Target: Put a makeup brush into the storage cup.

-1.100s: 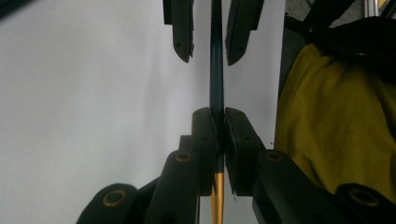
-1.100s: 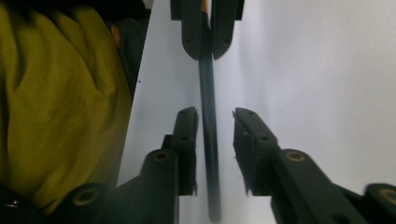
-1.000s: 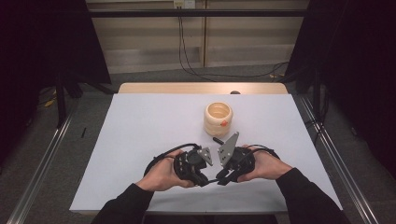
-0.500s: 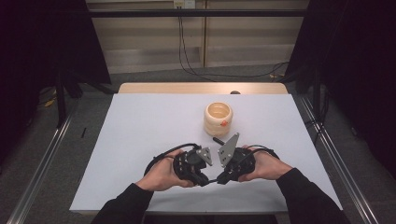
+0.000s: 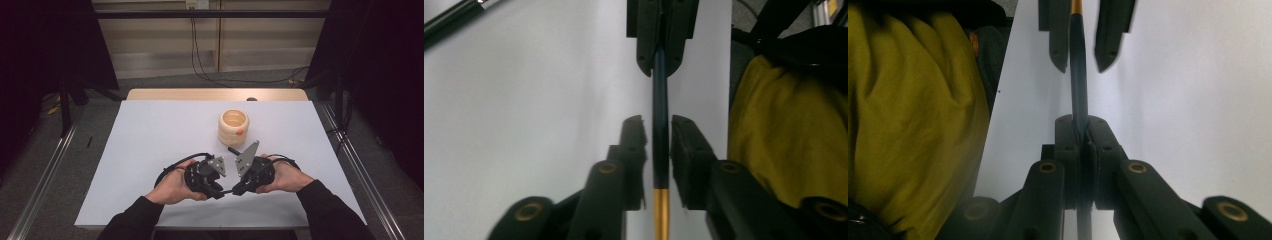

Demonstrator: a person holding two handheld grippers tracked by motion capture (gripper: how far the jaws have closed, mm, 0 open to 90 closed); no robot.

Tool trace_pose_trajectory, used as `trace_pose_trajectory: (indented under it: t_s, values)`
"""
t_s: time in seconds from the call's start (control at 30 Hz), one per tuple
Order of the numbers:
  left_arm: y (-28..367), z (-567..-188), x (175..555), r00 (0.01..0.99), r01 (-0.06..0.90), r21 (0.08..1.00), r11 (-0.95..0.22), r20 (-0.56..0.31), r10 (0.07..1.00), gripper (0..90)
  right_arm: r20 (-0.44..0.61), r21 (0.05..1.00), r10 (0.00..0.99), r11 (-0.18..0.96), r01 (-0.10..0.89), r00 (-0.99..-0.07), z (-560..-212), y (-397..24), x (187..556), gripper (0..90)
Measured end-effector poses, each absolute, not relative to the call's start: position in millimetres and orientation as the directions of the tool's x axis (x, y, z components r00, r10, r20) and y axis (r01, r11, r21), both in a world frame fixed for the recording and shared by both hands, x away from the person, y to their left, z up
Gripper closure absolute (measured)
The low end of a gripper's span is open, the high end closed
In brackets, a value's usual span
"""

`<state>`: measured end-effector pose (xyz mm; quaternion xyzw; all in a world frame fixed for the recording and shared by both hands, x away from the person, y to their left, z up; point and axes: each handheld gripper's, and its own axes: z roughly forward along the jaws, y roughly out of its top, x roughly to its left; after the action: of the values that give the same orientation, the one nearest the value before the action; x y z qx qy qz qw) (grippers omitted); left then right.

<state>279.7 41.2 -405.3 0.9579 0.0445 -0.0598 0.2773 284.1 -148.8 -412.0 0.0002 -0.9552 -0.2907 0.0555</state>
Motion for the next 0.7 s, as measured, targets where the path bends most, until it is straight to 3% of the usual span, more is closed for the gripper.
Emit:
trace_pose_trajectory:
  t_s: [0.13, 0.47, 0.6, 0.7]
  values:
    - [40.1, -404.1, 279.2, 0.992, 0.107, 0.538, -0.836, -0.115, 0.053, 61.0, 0.109, 0.556, -0.031, 0.830, 0.035, -0.994, -411.5, -149.8, 284.1, 85.4]
    - [43.0, -401.1, 285.2, 0.985, 0.173, 0.608, -0.774, -0.117, 0.128, 16.0, 0.088, 0.568, -0.019, 0.822, 0.035, -0.996, -410.4, -151.7, 285.3, 85.4]
    - [44.4, -401.0, 288.4, 0.982, 0.188, 0.616, -0.765, -0.121, 0.144, 5.5, 0.083, 0.576, -0.008, 0.817, 0.042, -0.997, -408.4, -153.6, 285.4, 85.5]
    - [45.3, -400.9, 288.6, 0.980, 0.200, 0.629, -0.751, -0.126, 0.155, 5.0, 0.088, 0.576, 0.001, 0.816, 0.051, -0.996, -408.3, -154.7, 285.7, 85.5]
